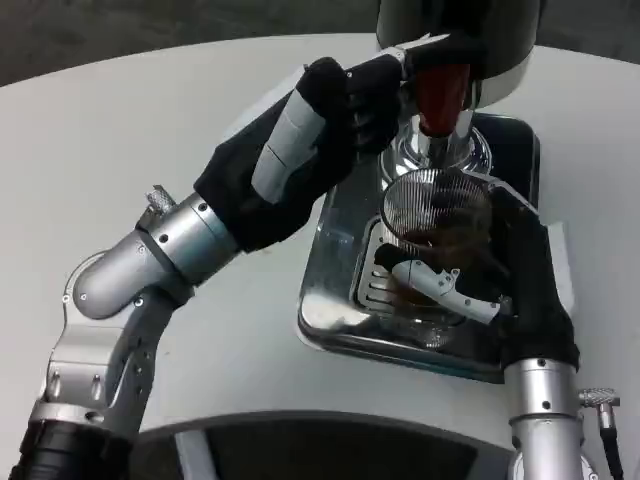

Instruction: Grasp the cup under the faucet to collect the drink, then remove the cup.

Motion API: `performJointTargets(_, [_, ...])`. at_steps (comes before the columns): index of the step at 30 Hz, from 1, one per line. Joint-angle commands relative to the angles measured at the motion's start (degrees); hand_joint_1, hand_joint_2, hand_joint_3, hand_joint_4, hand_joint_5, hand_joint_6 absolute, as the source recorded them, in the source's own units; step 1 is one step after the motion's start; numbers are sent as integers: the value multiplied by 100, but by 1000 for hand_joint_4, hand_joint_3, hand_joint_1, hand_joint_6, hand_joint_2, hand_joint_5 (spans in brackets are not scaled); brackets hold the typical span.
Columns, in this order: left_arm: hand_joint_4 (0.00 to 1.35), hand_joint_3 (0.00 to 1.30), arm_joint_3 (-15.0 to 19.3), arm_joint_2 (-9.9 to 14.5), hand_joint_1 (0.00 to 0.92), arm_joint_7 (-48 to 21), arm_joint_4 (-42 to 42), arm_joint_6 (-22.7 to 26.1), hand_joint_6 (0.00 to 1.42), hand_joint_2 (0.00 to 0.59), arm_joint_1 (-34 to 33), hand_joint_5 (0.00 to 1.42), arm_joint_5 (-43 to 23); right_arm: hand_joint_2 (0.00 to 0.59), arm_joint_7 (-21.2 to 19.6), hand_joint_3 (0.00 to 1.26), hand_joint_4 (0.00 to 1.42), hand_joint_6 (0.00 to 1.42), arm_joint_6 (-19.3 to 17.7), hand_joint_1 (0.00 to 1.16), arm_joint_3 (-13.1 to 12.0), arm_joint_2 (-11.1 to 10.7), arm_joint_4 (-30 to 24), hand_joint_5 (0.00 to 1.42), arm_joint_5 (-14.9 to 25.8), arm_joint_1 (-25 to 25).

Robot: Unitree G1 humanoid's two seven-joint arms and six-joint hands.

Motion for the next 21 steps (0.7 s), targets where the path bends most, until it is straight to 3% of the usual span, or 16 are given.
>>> performJointTargets(1, [0, 0, -7, 55, 0, -114, -89, 360, 0, 48, 295, 11, 60, 144, -28, 721, 747, 705, 55, 1001, 8, 30, -93, 834, -13, 163])
performJointTargets(21, [0, 96, 163, 292, 0, -144, -1144, 716, 20, 61, 437, 38, 62, 146, -9, 721, 754, 713, 103, 998, -14, 23, -172, 834, 7, 192])
